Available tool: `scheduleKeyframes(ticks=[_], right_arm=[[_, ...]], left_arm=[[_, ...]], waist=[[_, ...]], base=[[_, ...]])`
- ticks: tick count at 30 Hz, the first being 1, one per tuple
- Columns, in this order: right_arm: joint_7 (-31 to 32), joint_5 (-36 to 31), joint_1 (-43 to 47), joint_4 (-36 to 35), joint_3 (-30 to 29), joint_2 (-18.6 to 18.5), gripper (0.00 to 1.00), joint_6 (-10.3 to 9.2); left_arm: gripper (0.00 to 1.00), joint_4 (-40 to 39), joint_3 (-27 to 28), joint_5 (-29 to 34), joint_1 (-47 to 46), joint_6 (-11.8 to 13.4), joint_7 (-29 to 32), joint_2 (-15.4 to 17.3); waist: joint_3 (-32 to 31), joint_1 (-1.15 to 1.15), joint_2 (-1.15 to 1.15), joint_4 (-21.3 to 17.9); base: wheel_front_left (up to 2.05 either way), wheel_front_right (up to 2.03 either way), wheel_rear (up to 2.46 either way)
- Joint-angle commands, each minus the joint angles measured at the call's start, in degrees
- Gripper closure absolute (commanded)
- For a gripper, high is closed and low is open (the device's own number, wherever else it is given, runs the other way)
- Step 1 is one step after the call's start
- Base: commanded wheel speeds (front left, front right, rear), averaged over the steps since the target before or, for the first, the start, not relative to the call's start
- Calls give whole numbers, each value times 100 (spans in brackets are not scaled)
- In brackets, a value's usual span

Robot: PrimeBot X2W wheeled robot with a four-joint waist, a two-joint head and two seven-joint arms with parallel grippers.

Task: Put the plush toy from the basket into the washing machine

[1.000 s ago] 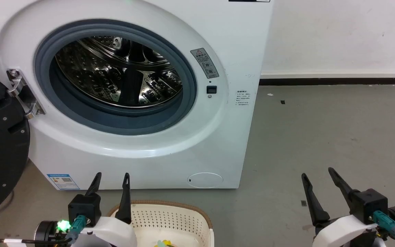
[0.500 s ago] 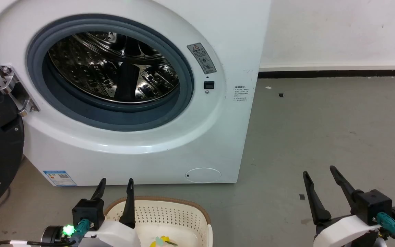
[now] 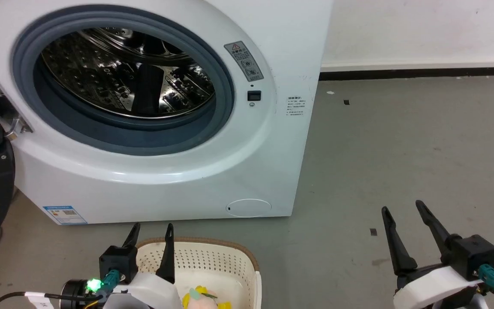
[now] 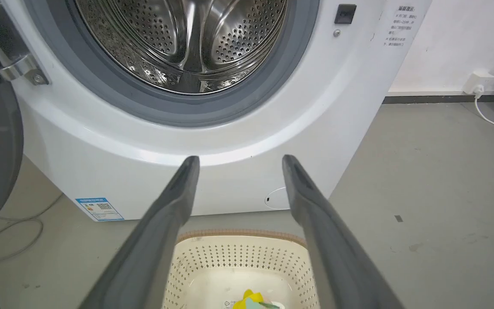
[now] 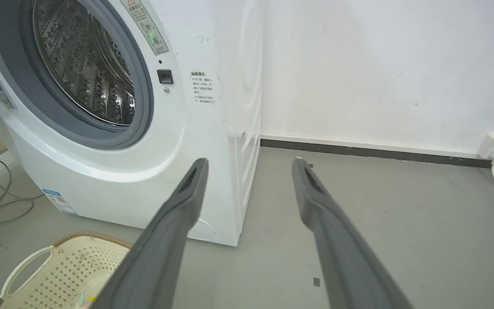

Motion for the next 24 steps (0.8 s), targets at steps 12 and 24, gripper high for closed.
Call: scheduleKeyframes(ticks=[12, 24], right_arm=[[-197, 144, -242, -70, -28, -1, 0, 1], [-340, 238, -357, -156, -32, -1, 0, 2]], left_arm=[[0, 719, -82, -186, -420, -42, -201, 41], [0, 1631, -184, -321, -824, -78, -274, 73]], waist=[[355, 0, 0, -154], [752, 0, 0, -278]], base=[[0, 0, 0], [0, 0, 0]])
